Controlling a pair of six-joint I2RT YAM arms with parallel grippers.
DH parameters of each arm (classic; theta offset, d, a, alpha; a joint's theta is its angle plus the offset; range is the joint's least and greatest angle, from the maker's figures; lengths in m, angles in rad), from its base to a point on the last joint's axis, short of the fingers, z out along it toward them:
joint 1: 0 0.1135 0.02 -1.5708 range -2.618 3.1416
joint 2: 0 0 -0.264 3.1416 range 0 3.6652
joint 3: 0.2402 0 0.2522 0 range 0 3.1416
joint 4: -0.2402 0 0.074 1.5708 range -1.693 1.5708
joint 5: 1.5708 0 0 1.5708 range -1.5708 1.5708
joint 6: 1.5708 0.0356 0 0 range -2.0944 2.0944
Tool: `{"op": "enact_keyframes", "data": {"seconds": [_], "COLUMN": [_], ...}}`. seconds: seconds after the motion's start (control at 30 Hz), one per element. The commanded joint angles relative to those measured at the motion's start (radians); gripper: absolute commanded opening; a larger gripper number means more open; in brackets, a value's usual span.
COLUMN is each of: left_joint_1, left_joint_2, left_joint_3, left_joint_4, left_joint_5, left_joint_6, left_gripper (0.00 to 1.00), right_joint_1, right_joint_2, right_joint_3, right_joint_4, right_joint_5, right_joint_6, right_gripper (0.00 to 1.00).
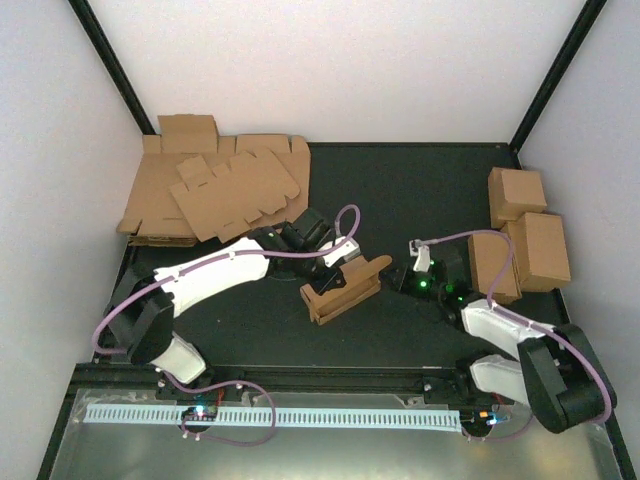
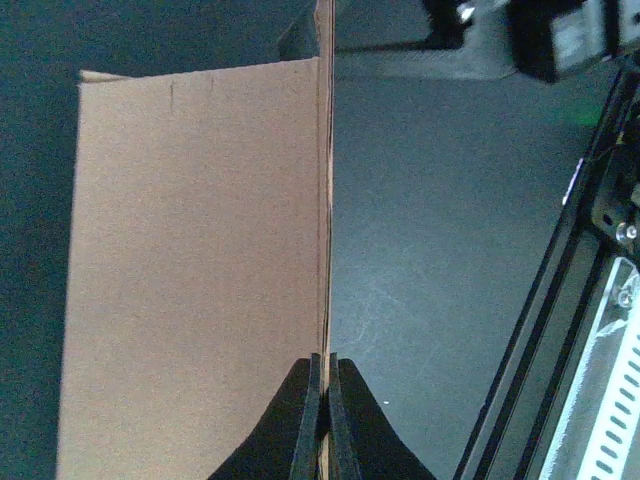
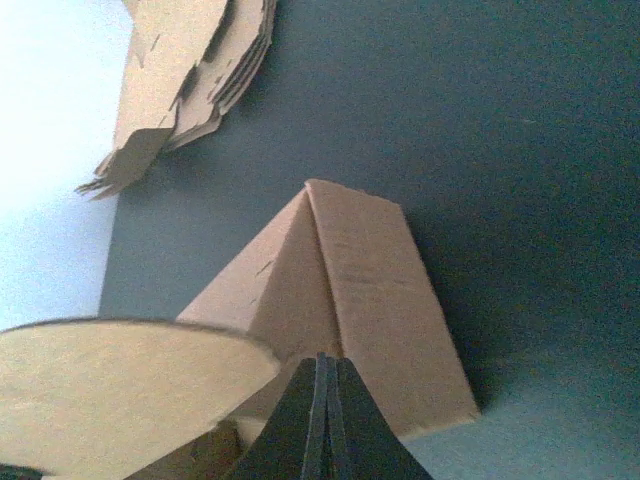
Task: Fold the paper box
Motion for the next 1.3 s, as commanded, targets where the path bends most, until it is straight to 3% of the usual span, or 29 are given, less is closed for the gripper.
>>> {"op": "enact_keyframes", "data": {"seconds": [0.0, 0.37, 0.5, 0.8, 0.93, 1.0, 1.07, 1.17, 1.27], "left_joint_1": [0.005, 0.0, -0.01, -0.018, -0.025, -0.027, -0.027, -0.028, -0.026], "left_joint_2": [0.04, 0.068, 0.087, 0.115, 0.117, 0.103, 0.078, 0.025, -0.016], "left_joint_3": [0.021, 0.026, 0.018, -0.038, -0.048, -0.036, -0.02, -0.003, 0.002], "left_joint_4": [-0.017, -0.062, -0.061, -0.011, -0.012, -0.04, -0.063, -0.065, -0.056], "left_joint_5": [0.022, 0.038, 0.047, 0.047, 0.026, -0.01, -0.027, -0.005, 0.012], "left_joint_6": [0.015, 0.033, 0.03, 0.004, -0.003, -0.01, -0.01, -0.011, -0.032], "left_gripper": [0.01, 0.02, 0.07, 0.12, 0.29, 0.47, 0.57, 0.66, 0.69], "right_joint_1": [0.005, 0.001, 0.001, 0.002, 0.002, 0.002, 0.003, 0.002, 0.001], "right_joint_2": [-0.069, -0.273, -0.322, -0.318, -0.264, -0.234, -0.22, -0.209, -0.166], "right_joint_3": [-0.01, 0.008, 0.053, 0.126, 0.175, 0.211, 0.238, 0.262, 0.296], "right_joint_4": [-0.119, -0.301, -0.392, -0.437, -0.461, -0.489, -0.503, -0.49, -0.484], "right_joint_5": [0.106, 0.293, 0.355, 0.345, 0.294, 0.267, 0.258, 0.227, 0.14], "right_joint_6": [-0.073, -0.133, -0.185, -0.28, -0.358, -0.4, -0.427, -0.45, -0.473], "right_gripper": [0.02, 0.02, 0.03, 0.09, 0.24, 0.31, 0.33, 0.34, 0.36]}}
